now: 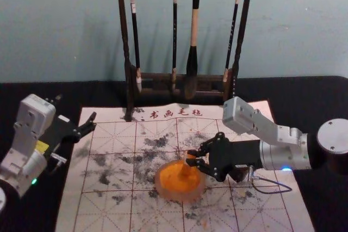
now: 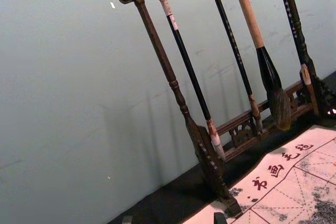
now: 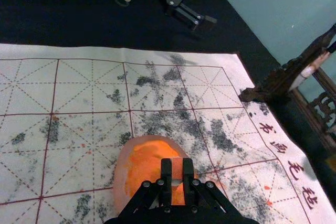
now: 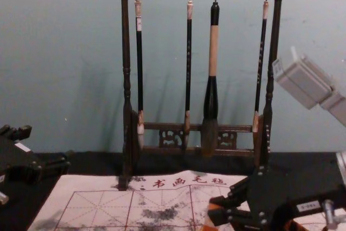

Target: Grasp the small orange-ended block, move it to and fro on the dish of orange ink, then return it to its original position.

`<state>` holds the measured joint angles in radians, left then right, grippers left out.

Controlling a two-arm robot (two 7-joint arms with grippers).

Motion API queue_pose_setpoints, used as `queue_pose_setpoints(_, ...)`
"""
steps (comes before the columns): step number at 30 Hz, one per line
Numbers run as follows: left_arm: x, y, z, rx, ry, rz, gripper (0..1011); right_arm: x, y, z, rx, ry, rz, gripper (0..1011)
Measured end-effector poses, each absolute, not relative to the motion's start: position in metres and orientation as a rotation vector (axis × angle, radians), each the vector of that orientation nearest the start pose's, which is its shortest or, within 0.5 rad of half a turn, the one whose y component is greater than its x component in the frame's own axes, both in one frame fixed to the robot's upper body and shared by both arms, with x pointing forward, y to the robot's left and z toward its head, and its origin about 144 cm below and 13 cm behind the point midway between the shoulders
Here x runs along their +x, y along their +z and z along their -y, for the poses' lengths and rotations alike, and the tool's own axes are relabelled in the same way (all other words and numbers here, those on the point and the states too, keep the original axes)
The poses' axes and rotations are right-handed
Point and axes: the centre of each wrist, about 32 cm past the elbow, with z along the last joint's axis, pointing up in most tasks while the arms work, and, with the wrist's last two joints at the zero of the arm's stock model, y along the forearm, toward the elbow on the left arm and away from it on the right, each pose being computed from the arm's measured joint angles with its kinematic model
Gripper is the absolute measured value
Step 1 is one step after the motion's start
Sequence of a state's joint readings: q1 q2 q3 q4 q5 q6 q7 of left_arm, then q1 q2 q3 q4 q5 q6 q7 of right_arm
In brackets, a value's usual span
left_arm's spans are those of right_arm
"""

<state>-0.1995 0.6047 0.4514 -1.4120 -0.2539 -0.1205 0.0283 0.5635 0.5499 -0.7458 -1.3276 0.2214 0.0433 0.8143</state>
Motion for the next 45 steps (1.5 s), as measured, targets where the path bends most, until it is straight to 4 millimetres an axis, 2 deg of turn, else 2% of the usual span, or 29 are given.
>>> queue_pose_setpoints(19,0.489,1.14,-0.31,0.305,1.248,0.285,1001,0.545,1.201,0.251,-0.504,-0.248,0.204,88)
queue_pose_setpoints(32,0.489,1.14,-0.31,0.304,1.248,0.285,1001,0.542,1.199,0.243,-0.492,-0.217,0.199,88)
queue_pose_setpoints(45,0.489,1.14,-0.31,0.304,1.248,0.285,1001,0.548,1.196,0.234,-0.494,-0.216,0.196,88)
